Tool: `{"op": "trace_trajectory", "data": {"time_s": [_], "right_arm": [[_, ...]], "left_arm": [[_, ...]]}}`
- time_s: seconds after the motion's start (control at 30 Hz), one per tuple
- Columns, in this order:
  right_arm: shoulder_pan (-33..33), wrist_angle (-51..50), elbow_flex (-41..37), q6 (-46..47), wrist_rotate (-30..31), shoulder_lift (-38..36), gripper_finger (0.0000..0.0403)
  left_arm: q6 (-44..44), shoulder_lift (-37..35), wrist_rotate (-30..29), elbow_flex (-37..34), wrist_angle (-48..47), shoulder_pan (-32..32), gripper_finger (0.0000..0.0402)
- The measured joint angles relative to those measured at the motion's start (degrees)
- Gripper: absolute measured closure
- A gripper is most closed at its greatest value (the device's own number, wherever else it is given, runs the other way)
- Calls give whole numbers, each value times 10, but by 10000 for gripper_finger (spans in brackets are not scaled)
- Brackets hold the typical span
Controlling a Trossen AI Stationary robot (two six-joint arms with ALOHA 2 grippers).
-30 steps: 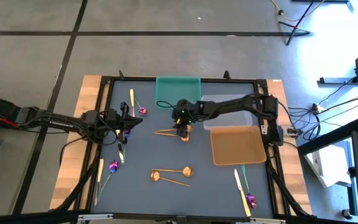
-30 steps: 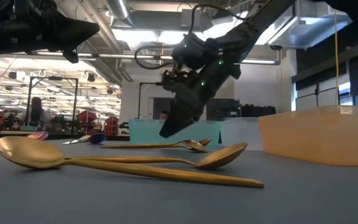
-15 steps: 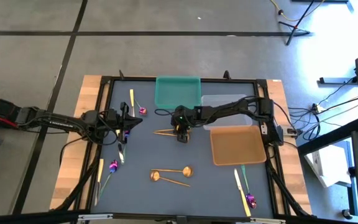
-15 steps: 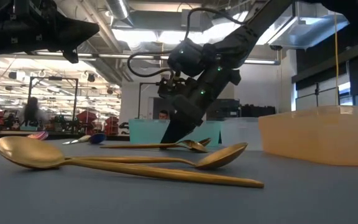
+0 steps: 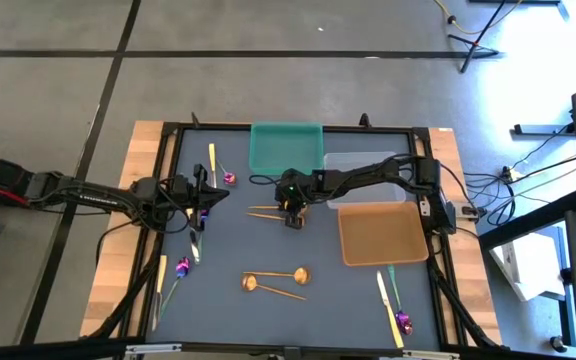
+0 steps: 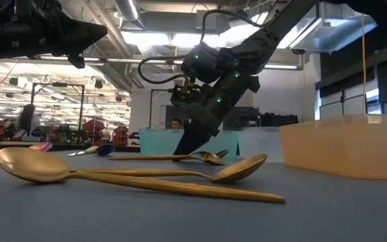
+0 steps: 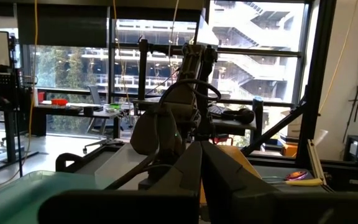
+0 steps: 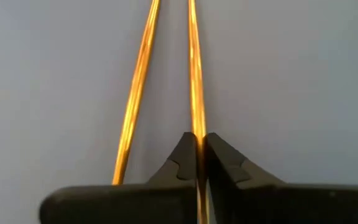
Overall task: Sort silverware by color (type)
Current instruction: Put the gold spoon into the transparent bin
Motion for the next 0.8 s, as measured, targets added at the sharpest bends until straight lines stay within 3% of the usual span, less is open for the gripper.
{"op": "trace_trajectory", "data": {"time_s": [0.23, 0.53, 0.8], "right_arm": [[1, -20, -5, 0, 11, -39, 400], [1, -19, -3, 0, 9, -149, 396], [0, -104, -3, -32, 90, -253, 396]], "left_arm": [[0, 0, 0, 0, 2, 0, 398], [-15, 0, 0, 0, 7, 0, 398], [-15, 0, 4, 0, 6, 0, 398]]}}
